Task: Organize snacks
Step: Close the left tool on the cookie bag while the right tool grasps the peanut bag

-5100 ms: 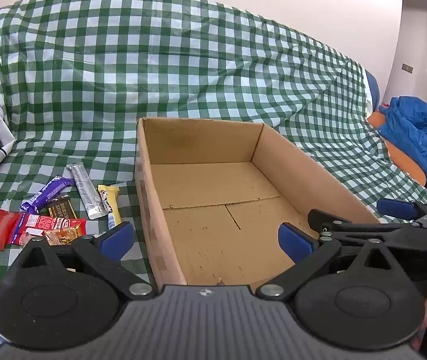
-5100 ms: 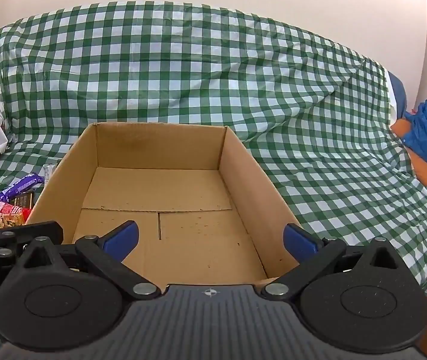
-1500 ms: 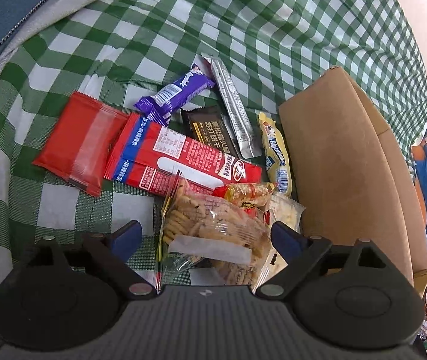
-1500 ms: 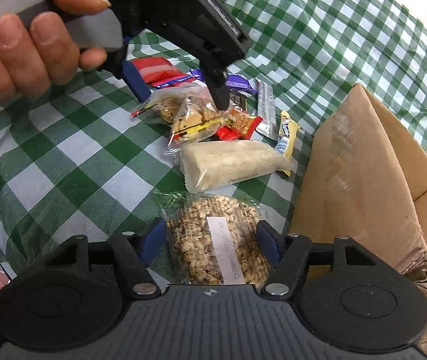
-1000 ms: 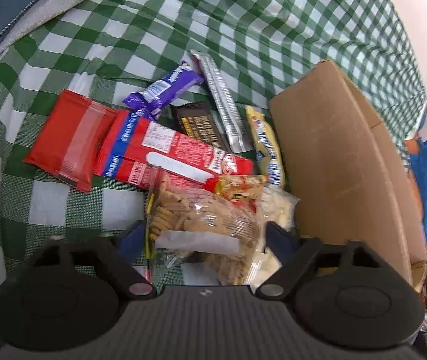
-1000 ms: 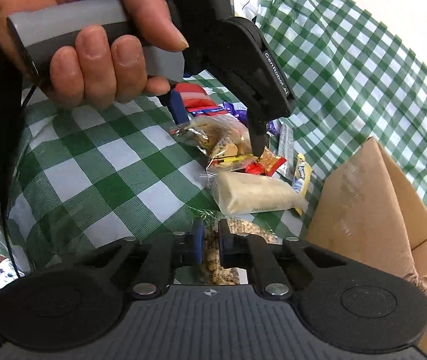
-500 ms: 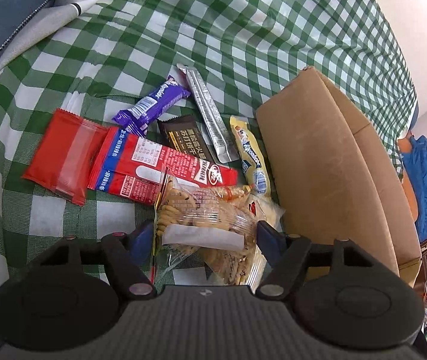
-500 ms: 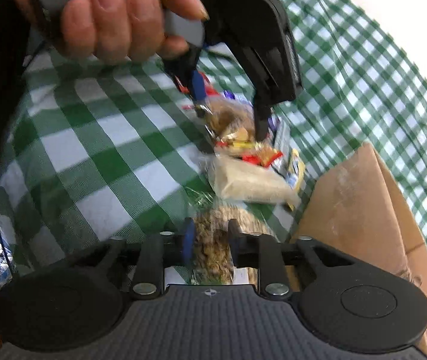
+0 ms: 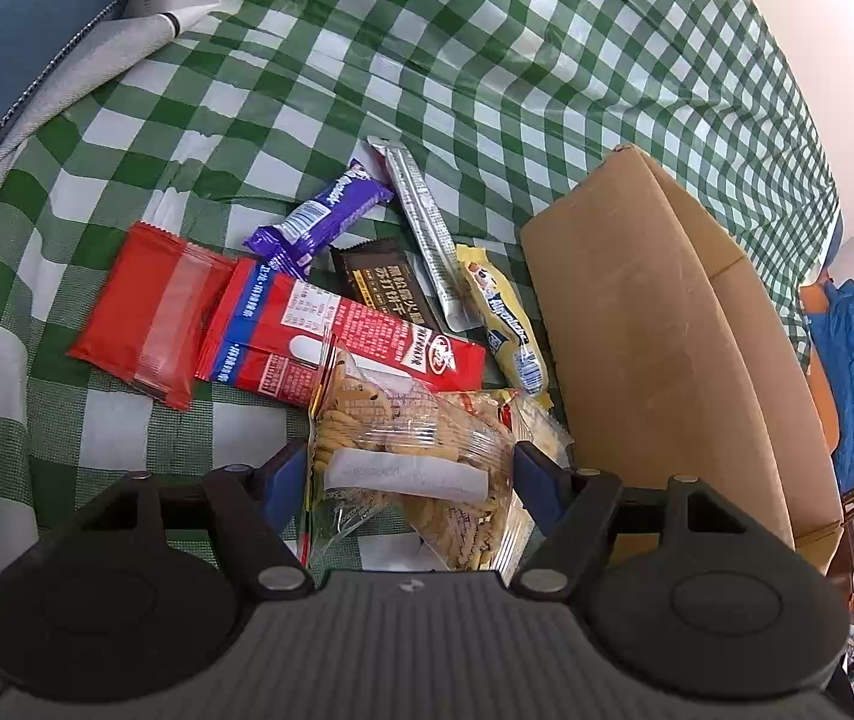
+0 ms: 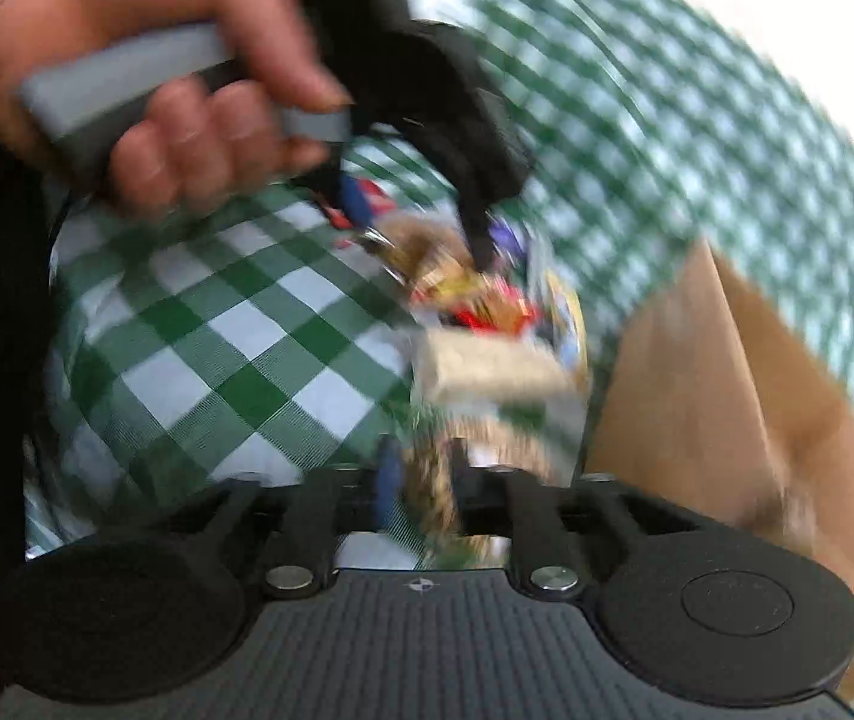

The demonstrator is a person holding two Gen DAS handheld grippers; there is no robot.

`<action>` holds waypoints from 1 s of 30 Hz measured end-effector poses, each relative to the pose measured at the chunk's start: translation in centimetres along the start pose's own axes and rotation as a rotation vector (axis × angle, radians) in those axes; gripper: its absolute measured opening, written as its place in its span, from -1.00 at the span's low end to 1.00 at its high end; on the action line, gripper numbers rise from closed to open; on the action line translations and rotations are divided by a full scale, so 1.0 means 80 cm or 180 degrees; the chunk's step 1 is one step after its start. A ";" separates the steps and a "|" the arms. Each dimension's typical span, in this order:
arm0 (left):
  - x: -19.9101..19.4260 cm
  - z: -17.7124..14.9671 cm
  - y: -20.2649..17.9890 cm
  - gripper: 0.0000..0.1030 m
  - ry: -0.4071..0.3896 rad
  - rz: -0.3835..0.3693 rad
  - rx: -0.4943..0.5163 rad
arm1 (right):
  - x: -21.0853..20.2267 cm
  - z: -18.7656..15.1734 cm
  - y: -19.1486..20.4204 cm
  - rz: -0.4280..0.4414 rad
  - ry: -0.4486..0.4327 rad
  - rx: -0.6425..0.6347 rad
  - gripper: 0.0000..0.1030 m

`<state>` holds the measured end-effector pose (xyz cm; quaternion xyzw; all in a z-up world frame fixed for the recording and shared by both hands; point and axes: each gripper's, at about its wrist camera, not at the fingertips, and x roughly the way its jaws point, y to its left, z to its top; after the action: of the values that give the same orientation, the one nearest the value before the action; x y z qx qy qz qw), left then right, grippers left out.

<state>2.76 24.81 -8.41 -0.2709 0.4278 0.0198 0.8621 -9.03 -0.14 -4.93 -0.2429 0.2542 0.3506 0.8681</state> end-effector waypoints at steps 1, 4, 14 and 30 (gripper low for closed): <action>0.000 0.000 -0.002 0.49 0.0001 -0.0002 0.0016 | -0.002 0.001 -0.008 -0.0013 0.0019 0.0278 0.00; 0.000 -0.001 -0.006 0.49 0.0010 -0.0010 0.0052 | -0.001 -0.002 -0.036 0.0003 0.0062 0.1083 0.00; -0.004 0.002 -0.001 0.49 -0.0005 -0.0015 0.0013 | 0.047 -0.036 -0.087 0.0069 0.0455 0.2492 0.07; -0.009 0.002 0.004 0.50 -0.0036 0.0066 -0.0066 | 0.021 0.001 -0.010 0.0128 0.0080 0.0971 0.14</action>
<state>2.33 25.31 -7.90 -0.2752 0.4255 0.0346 0.8614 -7.38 0.20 -5.72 -0.1074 0.3201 0.3222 0.8844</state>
